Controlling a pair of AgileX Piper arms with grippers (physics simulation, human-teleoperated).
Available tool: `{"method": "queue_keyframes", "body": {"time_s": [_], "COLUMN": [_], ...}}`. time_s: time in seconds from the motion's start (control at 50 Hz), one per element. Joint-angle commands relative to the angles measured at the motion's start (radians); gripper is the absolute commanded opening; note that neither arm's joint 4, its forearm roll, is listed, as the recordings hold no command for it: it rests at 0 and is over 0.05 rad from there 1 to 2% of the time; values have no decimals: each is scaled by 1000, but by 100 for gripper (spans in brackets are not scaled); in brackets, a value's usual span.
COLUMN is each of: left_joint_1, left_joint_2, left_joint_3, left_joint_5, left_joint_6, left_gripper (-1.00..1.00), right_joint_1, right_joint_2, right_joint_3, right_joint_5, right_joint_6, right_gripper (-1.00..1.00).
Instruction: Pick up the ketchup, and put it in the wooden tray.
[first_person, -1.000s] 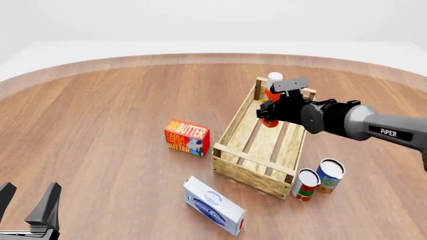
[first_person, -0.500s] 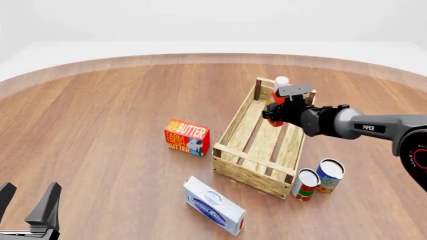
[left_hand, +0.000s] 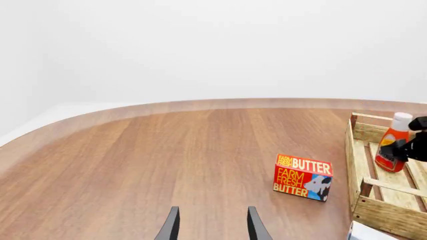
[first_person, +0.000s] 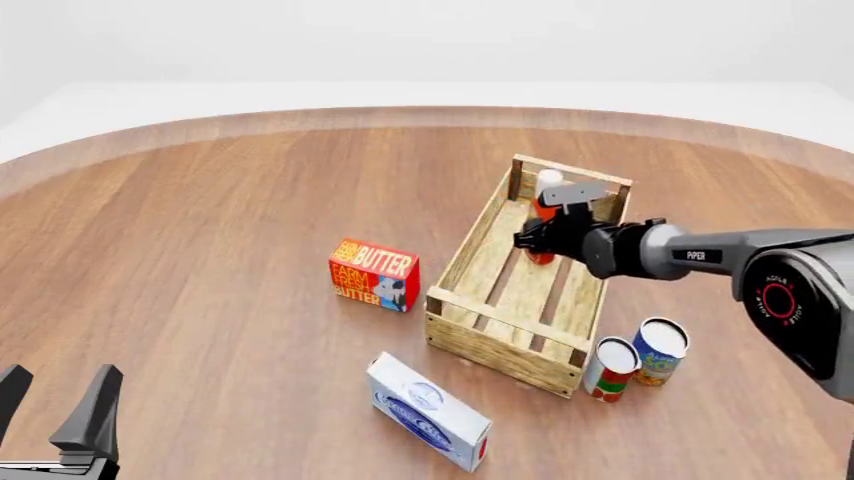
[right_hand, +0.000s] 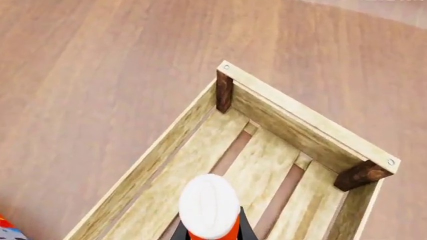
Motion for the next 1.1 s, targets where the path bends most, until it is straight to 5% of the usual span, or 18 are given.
{"method": "queue_keyframes", "body": {"time_s": [0.02, 0.58, 0.6, 1.1], "left_joint_1": [0, 0, 0, 0], "left_joint_2": [0, 0, 0, 0], "left_joint_3": [0, 0, 0, 0], "left_joint_5": [0, 0, 0, 0], "left_joint_6": [0, 0, 0, 0], "left_gripper": [100, 100, 100, 100], "right_joint_1": [6, 7, 8, -1], "right_joint_2": [18, 40, 40, 10], "right_joint_3": [-18, -56, -57, -22], "right_joint_5": [4, 53, 54, 17], "right_joint_6": [22, 13, 14, -18], "right_gripper": [-100, -100, 100, 100]}}
